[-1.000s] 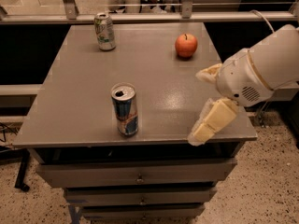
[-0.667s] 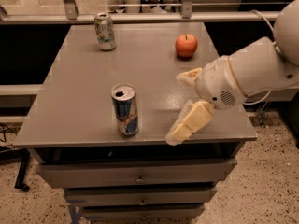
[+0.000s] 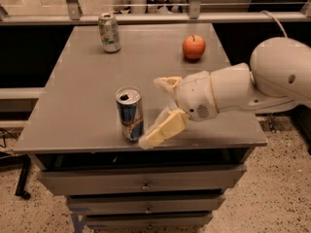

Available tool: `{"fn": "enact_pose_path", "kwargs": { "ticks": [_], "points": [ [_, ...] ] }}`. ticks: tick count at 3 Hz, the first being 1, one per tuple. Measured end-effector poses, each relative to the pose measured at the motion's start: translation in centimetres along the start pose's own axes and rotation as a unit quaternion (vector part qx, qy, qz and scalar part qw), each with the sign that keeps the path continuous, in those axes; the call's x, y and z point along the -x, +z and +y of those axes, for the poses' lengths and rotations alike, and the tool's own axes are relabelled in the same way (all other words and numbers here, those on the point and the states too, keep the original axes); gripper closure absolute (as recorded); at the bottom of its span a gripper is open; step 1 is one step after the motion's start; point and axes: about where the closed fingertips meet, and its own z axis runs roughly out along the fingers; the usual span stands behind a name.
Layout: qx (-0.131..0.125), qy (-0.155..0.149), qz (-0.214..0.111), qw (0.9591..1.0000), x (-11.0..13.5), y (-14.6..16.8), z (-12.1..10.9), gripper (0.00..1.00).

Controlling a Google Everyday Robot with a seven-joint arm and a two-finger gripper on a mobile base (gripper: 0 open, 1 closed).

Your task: Move redbull can near 7up can

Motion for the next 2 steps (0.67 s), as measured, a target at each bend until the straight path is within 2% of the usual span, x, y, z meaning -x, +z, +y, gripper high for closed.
{"fn": "enact_pose_path", "kwargs": {
  "ticks": [1,2],
  "points": [
    [0.006,0.007,-0.054,0.9985,1.4,2.0,0.0,0.19],
    [0.012,0.032,-0.09,0.9953,2.6,3.4,0.5,0.41]
  ]
}}
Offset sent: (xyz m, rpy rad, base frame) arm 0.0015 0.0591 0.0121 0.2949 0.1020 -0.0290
